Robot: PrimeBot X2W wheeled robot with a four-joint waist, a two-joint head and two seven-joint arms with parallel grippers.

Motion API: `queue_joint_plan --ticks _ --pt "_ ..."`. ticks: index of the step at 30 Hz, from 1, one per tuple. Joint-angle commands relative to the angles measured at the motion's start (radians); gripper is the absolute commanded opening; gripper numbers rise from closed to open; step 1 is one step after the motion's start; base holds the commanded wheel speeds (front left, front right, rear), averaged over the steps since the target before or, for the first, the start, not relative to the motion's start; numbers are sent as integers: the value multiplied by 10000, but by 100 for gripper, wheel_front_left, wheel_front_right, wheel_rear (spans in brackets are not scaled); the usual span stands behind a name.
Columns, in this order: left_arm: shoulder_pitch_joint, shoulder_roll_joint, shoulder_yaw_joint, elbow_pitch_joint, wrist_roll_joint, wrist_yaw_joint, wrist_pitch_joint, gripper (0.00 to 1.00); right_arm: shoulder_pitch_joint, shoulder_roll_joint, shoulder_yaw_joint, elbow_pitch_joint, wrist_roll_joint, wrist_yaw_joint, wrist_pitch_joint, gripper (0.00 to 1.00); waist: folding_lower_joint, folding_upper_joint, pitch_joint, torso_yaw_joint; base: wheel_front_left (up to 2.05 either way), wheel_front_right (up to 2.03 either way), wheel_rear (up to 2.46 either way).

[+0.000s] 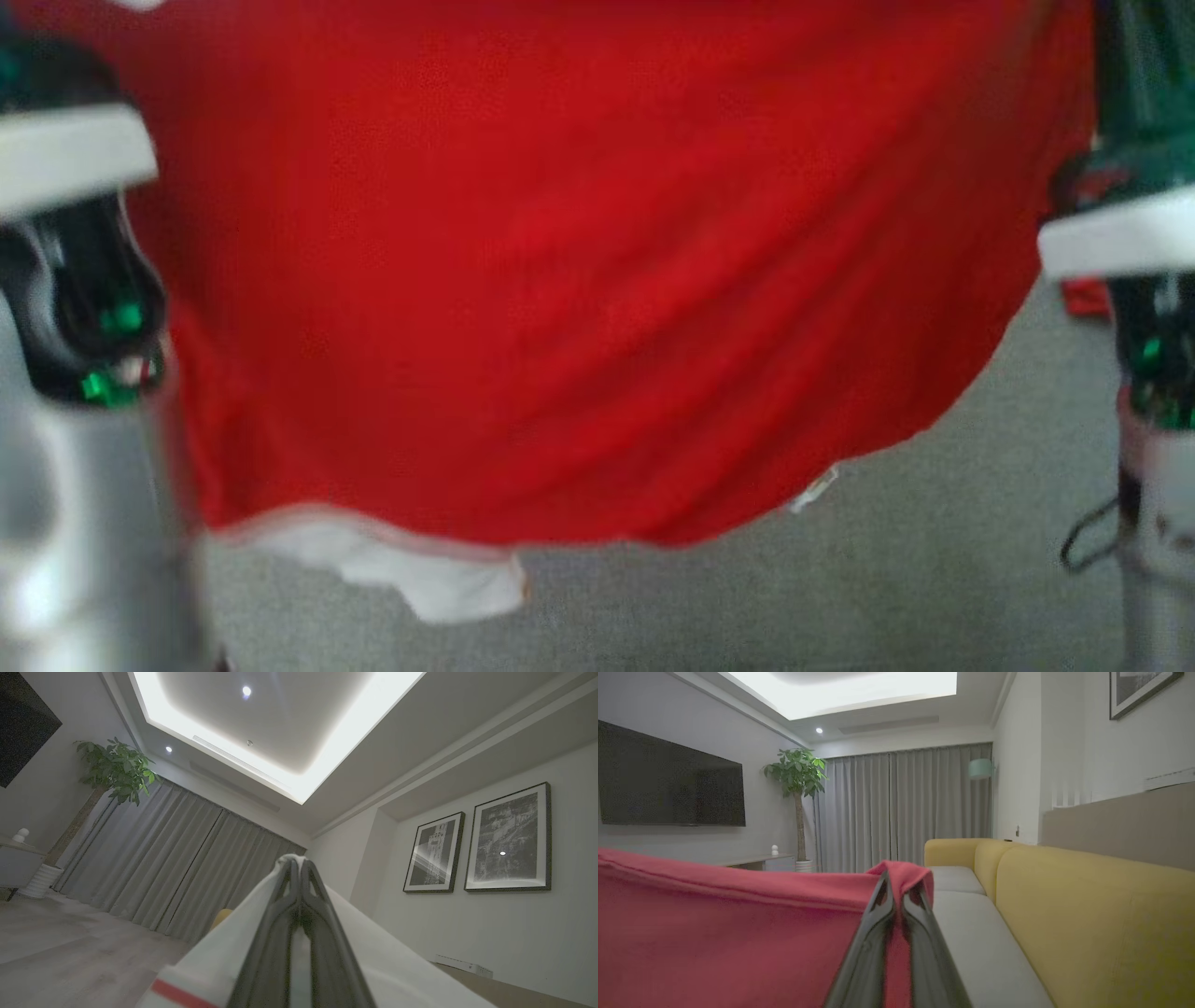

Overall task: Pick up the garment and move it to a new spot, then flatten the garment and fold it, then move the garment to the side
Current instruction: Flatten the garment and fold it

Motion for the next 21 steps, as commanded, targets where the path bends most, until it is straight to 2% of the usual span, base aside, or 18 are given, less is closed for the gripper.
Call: queue_joint_plan --ticks 1,3,6,9,15,18,21 --pt "-750 427 295 -84 22 -48 113 0 -770 -27 83 -173 75 65 113 0 0 0 744 33 0 0 0" --pt "-1438 748 271 779 110 -224 192 0 -1540 -240 258 442 180 65 215 0 0 0 1338 15 0 0 0" --pt "-2657 1630 -40 2527 1128 -621 -204 0 -3158 -499 801 2055 292 65 119 0 0 0 2049 -121 0 0 0" --pt "-4209 1950 -248 4304 1555 -862 -702 0 -5141 -490 1350 4052 302 65 -493 0 0 0 2641 -233 0 0 0" --pt "-7494 2188 -222 7172 1943 -963 -2195 0 -8708 -247 1695 7821 -503 65 -2922 0 0 0 3100 -121 0 0 0" --pt "-8428 2219 -387 8151 2044 -1258 -2809 0 -9621 -109 1659 9201 -975 65 -3992 0 0 0 3053 -22 0 0 0" --pt "-8628 2080 -629 8937 1996 -1604 -3075 0 -9843 -50 1627 10285 -1337 65 -4549 0 0 0 2943 130 0 0 0"
